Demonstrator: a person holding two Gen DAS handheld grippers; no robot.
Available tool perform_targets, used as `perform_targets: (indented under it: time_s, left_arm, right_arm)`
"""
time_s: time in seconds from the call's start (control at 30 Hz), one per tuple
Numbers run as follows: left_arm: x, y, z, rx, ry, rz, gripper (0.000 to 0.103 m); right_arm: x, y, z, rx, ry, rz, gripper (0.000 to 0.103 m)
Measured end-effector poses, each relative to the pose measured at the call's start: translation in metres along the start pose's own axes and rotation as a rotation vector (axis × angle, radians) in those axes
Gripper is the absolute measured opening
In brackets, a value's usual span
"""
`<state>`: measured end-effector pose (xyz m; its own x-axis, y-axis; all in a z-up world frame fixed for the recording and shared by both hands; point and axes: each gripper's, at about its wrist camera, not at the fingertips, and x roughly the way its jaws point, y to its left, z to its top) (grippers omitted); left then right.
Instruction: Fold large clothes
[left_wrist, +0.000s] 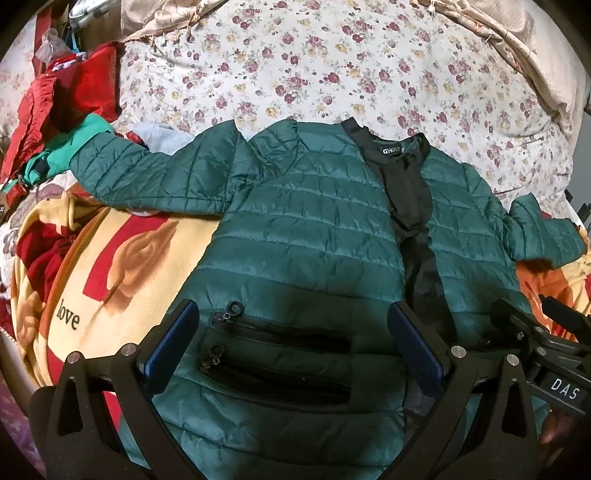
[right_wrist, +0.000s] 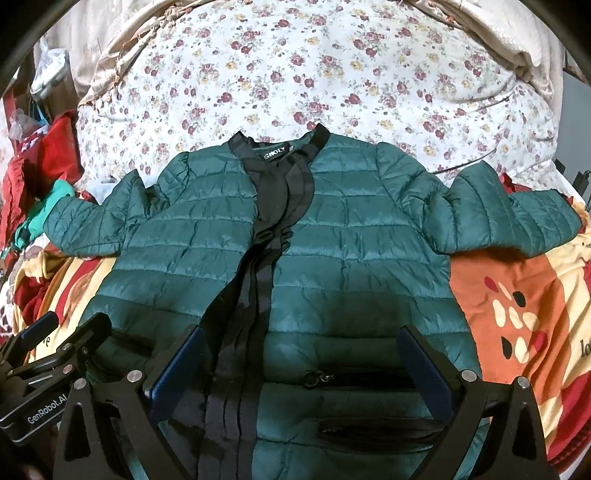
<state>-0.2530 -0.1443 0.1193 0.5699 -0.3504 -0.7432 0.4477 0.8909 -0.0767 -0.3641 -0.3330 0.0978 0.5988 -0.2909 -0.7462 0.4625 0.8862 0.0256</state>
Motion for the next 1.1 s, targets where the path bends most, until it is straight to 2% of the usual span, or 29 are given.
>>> perform_targets:
  time_s: [0.27,0.47,0.87,1.1]
  left_arm:
    - [0.003,-0.001,-0.001,0.012,0.006,0.012,0.102]
    - [0.007,0.0,-0.001,0.015,0.013,0.021,0.102]
    - [0.01,0.001,0.001,0.019,0.013,0.032,0.102]
    - [0.012,0.002,0.01,0.009,0.011,0.037,0.102]
  right_arm:
    - [0.006,-0.003,0.0,0.009,0.053,-0.001,0.103]
    - [0.008,-0.001,-0.001,0.007,0.018,0.011,0.103]
    - [0.013,-0.003,0.0,0.017,0.039,0.005,0.103]
    - [0.016,-0.004,0.007,0.049,0.022,0.04,0.103]
